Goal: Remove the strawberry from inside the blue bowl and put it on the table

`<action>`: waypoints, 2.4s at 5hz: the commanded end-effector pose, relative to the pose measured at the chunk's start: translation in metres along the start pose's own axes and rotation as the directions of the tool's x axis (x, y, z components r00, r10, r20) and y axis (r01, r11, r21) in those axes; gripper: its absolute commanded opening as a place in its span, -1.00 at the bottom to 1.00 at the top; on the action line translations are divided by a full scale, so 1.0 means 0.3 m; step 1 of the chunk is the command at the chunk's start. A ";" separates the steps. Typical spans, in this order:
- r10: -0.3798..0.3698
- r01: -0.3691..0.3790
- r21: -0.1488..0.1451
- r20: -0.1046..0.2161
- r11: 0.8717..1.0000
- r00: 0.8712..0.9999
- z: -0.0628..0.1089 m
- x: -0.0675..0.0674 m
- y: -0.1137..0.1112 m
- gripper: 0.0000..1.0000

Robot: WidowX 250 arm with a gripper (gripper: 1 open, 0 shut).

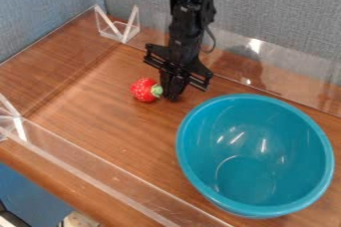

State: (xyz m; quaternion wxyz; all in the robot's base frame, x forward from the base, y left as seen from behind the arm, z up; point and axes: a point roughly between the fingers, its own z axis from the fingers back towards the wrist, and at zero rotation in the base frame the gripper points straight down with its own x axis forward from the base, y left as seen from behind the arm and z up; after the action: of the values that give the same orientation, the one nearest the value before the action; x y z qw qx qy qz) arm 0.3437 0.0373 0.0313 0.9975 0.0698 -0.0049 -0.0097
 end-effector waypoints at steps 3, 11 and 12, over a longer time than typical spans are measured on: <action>0.008 -0.008 -0.010 0.066 1.000 0.998 0.083 0.017 0.010 -1.00; 0.008 -0.005 -0.033 0.078 0.999 0.997 0.130 0.008 0.008 1.00; 0.014 -0.011 -0.037 0.094 0.999 0.995 0.149 0.027 0.018 1.00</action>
State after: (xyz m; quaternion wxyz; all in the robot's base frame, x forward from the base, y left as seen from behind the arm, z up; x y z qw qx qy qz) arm 0.3403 0.0304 0.0460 0.9987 0.0486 -0.0053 -0.0174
